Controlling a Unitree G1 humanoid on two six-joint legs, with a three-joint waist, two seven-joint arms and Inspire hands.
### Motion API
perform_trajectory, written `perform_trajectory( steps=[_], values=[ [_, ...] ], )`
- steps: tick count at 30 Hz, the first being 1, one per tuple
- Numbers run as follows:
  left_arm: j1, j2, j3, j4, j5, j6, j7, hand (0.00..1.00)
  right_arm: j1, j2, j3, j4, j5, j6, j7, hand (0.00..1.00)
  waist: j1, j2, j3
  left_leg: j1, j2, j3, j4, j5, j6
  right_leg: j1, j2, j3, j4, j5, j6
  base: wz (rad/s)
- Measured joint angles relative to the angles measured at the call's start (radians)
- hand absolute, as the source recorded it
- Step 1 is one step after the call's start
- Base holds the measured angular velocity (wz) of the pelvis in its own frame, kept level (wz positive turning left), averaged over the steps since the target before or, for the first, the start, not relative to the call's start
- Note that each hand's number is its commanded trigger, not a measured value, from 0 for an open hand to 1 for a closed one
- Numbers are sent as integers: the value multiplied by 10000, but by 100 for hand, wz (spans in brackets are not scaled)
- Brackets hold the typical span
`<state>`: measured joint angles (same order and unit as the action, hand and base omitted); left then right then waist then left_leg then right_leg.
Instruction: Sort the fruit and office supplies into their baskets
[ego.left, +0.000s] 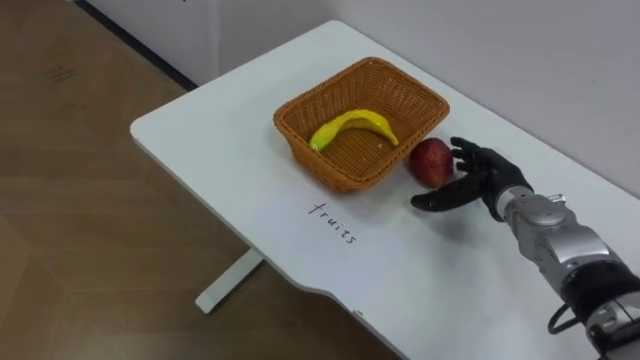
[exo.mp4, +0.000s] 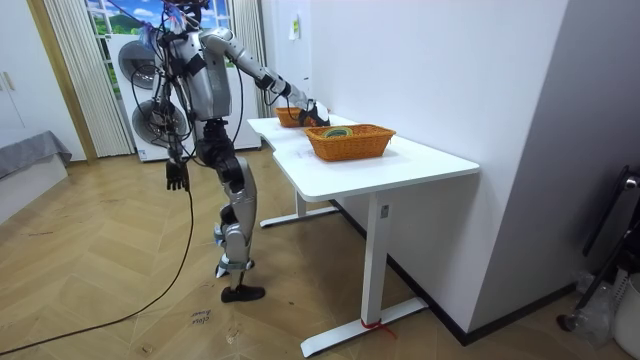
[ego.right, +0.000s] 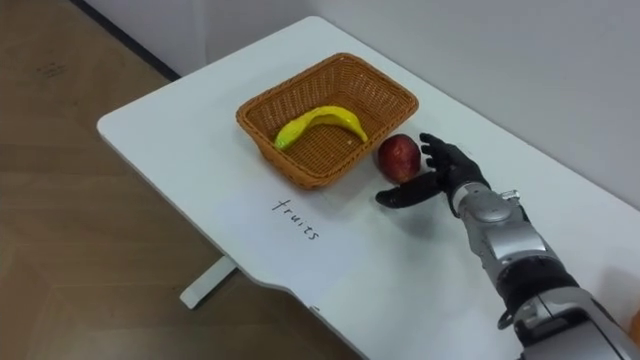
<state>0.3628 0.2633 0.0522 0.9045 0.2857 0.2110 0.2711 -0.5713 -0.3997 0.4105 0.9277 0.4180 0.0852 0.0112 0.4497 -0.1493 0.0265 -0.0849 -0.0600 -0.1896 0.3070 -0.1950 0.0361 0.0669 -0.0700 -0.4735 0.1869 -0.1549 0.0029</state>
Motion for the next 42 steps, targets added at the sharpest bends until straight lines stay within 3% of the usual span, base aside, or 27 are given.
perform_trajectory(
  steps=[11, 19, 27, 32, 40, 42],
  values=[
    [5, 5, -74, -13, -3, 9, 0, 0, 0, 7, 9, 59, -3, -10, -210, 0, 102, -5, 0, -35, -41, -26, 22, 10, 13, -13, 0, -3, -14, -6, -1, 0],
    [-3, 8, -154, -7, -97, -19, 0, 0, -6, 24, 21, 245, -20, -76, -416, 0, 257, -148, 16, -93, -45, -26, 74, 39, 29, -6, -20, -136, -37, -106, -15, 3],
    [-11, 38, -153, 20, -145, -217, -1, 0, -359, 188, 400, 911, -418, -308, -477, 0, 336, -352, 114, -119, -33, -80, 86, 46, 10, 3, -66, -229, -139, -140, -36, 0],
    [-118, 216, -155, 20, -188, -226, -2, 0, -389, 186, 398, 1115, -724, -310, -563, 0, 527, -401, 104, -169, -40, -86, 102, 46, 11, -16, -60, -245, -171, -139, -37, 0],
    [-170, 348, -225, 8, -210, -224, 3, 0, -520, 219, 508, 1309, -740, -307, -626, 0, 547, -417, 108, -174, -46, -107, 107, 46, 11, -11, -55, -273, -172, -137, -37, 0],
    [-169, 371, -275, 8, -211, -207, 6, 0, -567, 230, 616, 1371, -754, -300, -645, 27, 548, -431, 108, -177, -45, -121, 122, 42, 5, -2, -54, -293, -174, -137, -37, 0]
  ],
)
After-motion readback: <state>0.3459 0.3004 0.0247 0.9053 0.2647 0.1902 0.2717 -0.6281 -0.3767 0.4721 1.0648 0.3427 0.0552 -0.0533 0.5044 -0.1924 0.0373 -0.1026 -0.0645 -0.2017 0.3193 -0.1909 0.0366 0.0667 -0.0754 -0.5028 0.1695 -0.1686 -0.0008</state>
